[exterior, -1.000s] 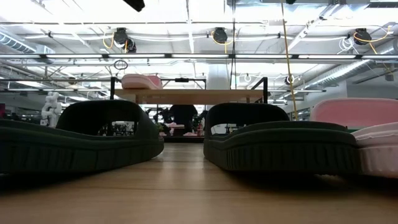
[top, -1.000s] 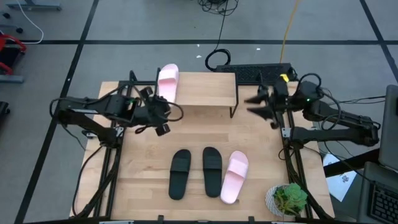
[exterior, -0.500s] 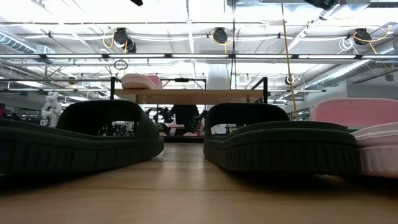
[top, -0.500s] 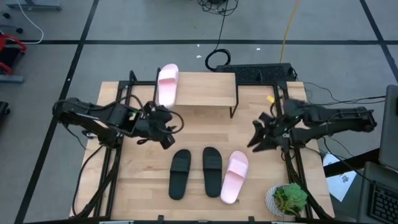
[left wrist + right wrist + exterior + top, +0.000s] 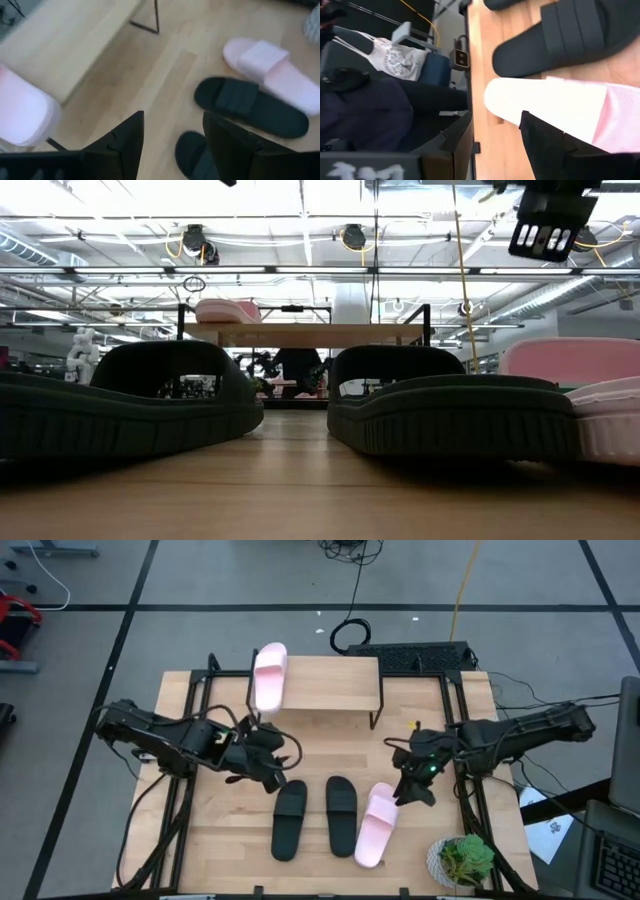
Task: Pick and place slides into the shelf
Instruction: Put the pink slide on the shelf
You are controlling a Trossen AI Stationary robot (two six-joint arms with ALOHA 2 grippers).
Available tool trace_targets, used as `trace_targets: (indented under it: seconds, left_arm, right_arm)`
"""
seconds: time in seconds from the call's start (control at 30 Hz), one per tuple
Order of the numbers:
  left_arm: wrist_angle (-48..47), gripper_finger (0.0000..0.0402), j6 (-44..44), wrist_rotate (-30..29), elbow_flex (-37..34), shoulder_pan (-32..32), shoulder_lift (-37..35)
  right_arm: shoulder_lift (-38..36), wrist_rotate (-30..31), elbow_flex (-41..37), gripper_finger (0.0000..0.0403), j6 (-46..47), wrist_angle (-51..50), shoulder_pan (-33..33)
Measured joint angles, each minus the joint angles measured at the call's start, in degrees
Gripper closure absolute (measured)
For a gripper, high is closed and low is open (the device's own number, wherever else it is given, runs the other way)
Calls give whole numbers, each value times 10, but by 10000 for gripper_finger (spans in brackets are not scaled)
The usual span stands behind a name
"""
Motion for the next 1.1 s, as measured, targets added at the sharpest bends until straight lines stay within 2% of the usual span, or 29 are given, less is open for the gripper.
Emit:
trace_targets:
  seconds: [0.17,0.3,0.4,0.53,0.67,0.77,0.87,1.0,1.1]
  left_arm:
    - [18,202,7,24,0,-15,14]
    - [67,205,69,35,1,-32,42]
    - [93,210,132,33,-2,-46,70]
    - [169,215,226,34,-1,-52,113]
    - [263,215,277,35,-1,-49,152]
    - [358,215,291,50,8,-49,177]
    - [409,215,301,50,35,-50,213]
    - [445,215,299,42,85,-52,279]
    - [438,215,301,40,133,-54,334]
  right_arm:
    - [37,-1,0,248,-14,2,0]
    - [50,6,0,248,-40,23,-1]
    - [49,51,0,248,-49,44,-3]
    - [37,150,0,248,-69,80,-12]
    - [14,221,0,248,-99,114,-28]
    - [-14,250,0,248,-113,143,-38]
    - [-51,269,0,248,-133,176,-45]
    - [-108,307,0,248,-155,216,-48]
    - [-150,330,0,248,-158,228,-48]
